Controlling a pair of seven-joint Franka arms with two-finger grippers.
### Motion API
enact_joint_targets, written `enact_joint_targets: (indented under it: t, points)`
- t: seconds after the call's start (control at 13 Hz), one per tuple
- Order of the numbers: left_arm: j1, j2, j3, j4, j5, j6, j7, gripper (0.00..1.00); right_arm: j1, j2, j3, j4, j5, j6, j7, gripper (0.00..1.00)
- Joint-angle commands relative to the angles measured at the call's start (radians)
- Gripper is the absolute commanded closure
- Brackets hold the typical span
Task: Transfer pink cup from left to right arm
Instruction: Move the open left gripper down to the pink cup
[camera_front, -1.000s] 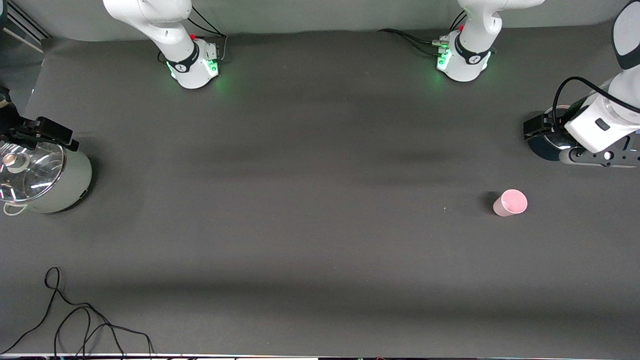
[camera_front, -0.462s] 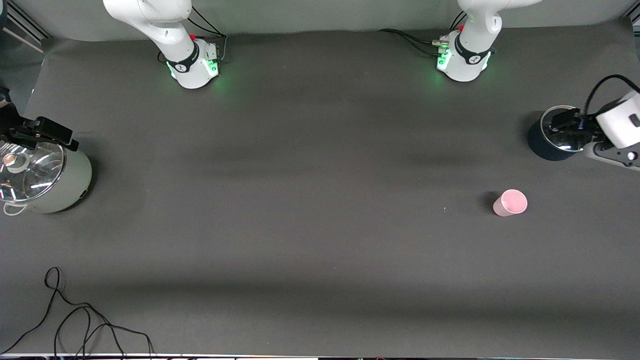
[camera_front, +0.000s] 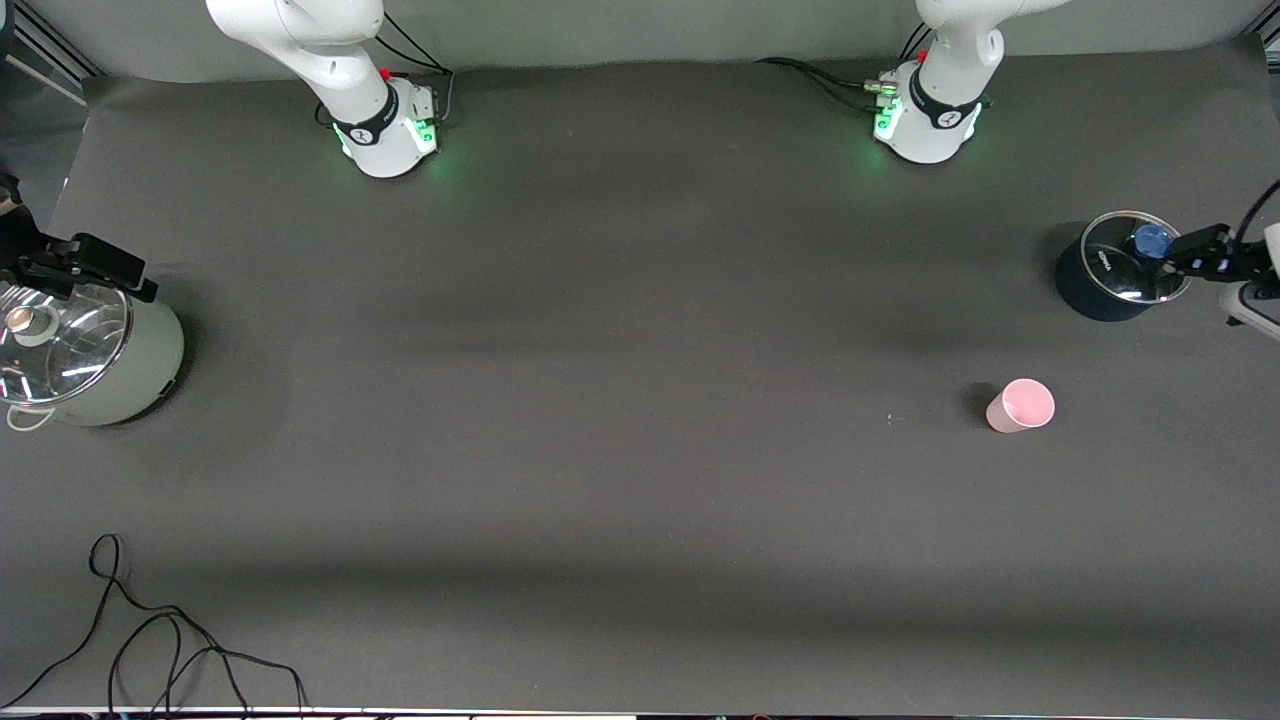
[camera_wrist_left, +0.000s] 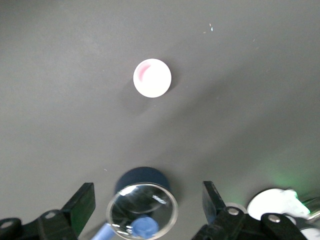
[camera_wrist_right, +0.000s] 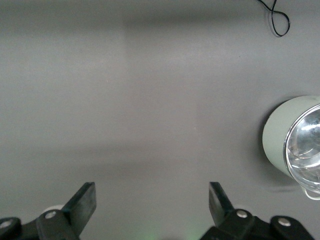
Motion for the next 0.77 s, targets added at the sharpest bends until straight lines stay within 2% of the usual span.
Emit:
enact_joint_targets:
  t: [0.0, 0.31, 0.54, 0.69]
  points:
    - [0.048, 0.021, -0.01, -0.001, -0.049, 0.047, 0.171, 0.01, 0.007, -0.01, -0.005, 0.008, -0.004, -0.011, 0.017, 0.0]
    - [0.134, 0.099, -0.01, 0.0, -0.215, 0.121, 0.578, 0.01, 0.007, -0.01, -0.005, 0.008, -0.004, -0.011, 0.017, 0.0]
    - [0.186, 0.147, -0.011, -0.003, -0.295, 0.115, 0.681, 0.01, 0.007, -0.01, -0.005, 0.008, -0.004, -0.011, 0.017, 0.0]
    - [0.226, 0.214, -0.011, -0.001, -0.388, 0.11, 0.823, 0.01, 0.007, -0.01, -0.005, 0.008, -0.004, -0.011, 0.017, 0.0]
